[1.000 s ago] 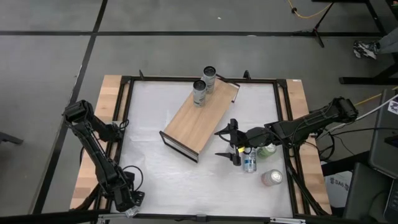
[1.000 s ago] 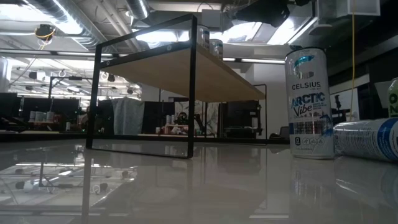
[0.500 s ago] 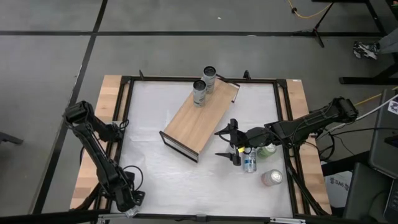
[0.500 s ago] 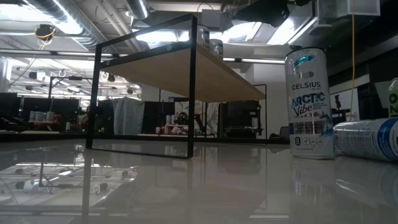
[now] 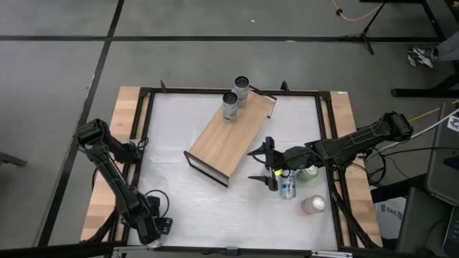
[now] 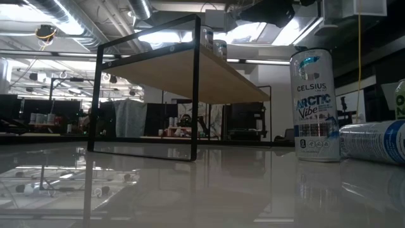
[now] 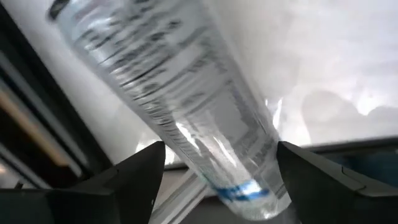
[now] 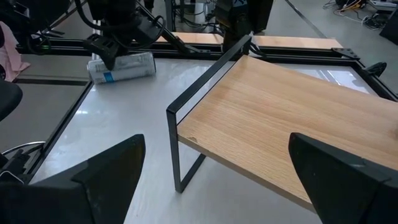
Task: Place canned beverage on shelf
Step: Put the bottom left white soda can on the shelf
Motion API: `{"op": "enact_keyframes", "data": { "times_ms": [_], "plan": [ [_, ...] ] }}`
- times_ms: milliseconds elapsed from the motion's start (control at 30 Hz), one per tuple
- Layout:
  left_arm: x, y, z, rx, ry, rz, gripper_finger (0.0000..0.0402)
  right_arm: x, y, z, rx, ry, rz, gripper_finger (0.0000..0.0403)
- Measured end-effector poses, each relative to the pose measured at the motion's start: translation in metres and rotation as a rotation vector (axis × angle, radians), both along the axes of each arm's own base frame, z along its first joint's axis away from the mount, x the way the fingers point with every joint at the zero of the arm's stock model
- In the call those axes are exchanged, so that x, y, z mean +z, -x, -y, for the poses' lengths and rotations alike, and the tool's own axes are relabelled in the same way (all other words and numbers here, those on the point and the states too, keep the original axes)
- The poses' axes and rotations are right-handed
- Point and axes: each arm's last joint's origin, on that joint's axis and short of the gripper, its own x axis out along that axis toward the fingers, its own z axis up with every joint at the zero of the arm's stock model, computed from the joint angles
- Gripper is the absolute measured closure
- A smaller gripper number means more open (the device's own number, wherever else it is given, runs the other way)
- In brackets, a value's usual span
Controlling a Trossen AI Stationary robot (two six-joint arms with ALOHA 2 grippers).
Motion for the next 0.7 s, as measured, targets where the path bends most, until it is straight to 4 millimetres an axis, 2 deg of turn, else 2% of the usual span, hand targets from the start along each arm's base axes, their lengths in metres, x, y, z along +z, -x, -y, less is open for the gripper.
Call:
{"op": "enact_keyframes", "data": {
  "times_ms": [367,700],
  "plan": [
    [-0.003,-0.016,-0.025,0.059,-0.172,0.043,0.0103,0.000,0.000,0.000,0.001,0.000,0.000,0.0017],
    [-0.006,-0.023,-0.032,0.025,-0.258,0.120,0.0103,0.000,0.000,0.000,0.001,0.000,0.001,0.0017]
  ]
}}
